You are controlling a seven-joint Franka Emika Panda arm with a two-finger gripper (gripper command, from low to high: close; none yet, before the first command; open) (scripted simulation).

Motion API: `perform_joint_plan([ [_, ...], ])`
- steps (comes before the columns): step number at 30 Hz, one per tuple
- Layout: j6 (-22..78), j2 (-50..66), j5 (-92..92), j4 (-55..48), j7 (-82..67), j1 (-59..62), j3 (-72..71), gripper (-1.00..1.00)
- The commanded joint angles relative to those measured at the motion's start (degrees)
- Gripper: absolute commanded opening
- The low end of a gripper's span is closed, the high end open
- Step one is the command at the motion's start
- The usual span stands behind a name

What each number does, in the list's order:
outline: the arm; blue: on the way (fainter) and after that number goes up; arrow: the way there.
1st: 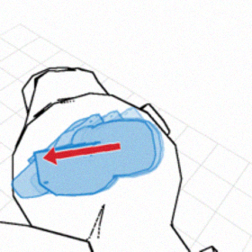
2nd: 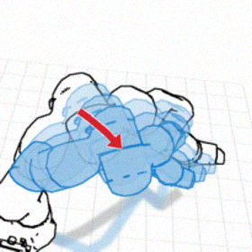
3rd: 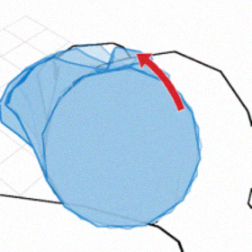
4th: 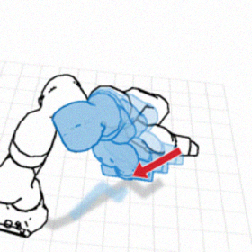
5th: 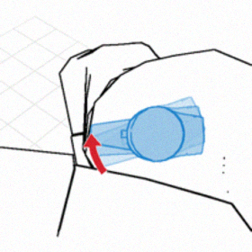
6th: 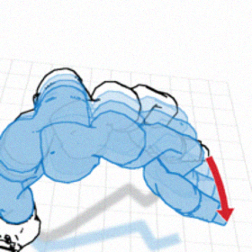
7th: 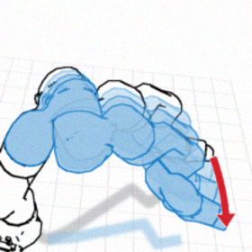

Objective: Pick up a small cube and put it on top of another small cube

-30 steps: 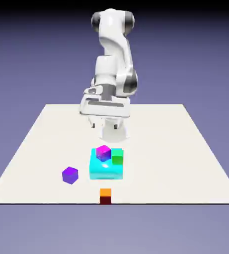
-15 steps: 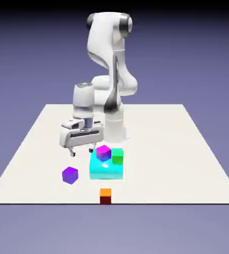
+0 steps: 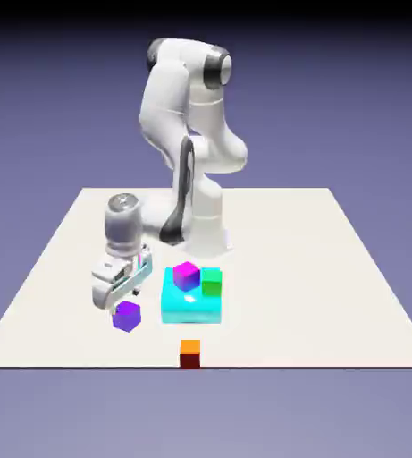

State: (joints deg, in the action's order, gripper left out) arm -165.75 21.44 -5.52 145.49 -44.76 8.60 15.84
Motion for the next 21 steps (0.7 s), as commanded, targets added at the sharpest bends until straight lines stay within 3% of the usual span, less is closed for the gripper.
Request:
perform_joint_plan([
  [1,-1.56,1.92,-1.05,-0.35,-0.74,1.1,-1.26,0.0],
  [2,-1.56,1.92,-1.05,-0.35,-0.74,1.1,-1.26,-1.0],
  [9,8.41,-10.37,5.66,1.91,4.01,-5.95,6.82,-1.0],
  [21,22.35,-33.21,17.99,9.48,2.42,-23.71,7.33,-1.0],
])
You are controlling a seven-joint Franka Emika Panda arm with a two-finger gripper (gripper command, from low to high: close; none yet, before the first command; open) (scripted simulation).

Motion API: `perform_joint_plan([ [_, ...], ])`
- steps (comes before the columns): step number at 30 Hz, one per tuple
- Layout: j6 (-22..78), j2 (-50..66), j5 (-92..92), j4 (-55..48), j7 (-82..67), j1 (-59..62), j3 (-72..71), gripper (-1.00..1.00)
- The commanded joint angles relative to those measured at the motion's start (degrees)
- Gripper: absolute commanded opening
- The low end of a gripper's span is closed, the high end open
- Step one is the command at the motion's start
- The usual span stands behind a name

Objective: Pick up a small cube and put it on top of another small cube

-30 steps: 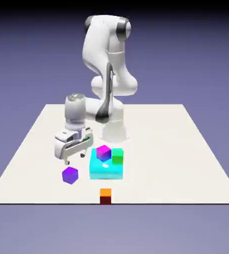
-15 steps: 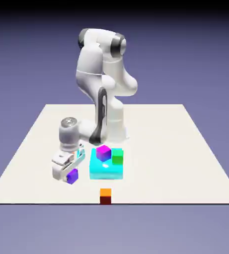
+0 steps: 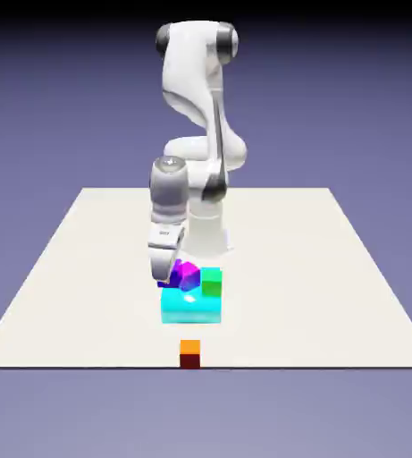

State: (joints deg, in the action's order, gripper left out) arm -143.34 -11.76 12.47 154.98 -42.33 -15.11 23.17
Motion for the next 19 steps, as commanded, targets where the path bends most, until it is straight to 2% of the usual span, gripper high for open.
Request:
perform_joint_plan([
  [1,1.2,-2.08,1.13,0.69,-0.14,-1.62,0.05,-1.0],
  [7,8.79,-14.52,7.84,4.82,-1.01,-11.29,0.33,-1.0],
  [9,8.98,-14.82,8.0,4.92,-1.03,-11.52,0.33,-1.0],
  [16,-6.19,-2.53,8.13,7.85,-1.5,-11.48,2.56,-1.0],
  [17,-6.19,-2.53,8.13,7.85,-1.5,-11.48,2.56,1.0],
  [19,-3.7,-4.54,8.11,7.37,-1.42,-11.49,2.19,1.0],
])
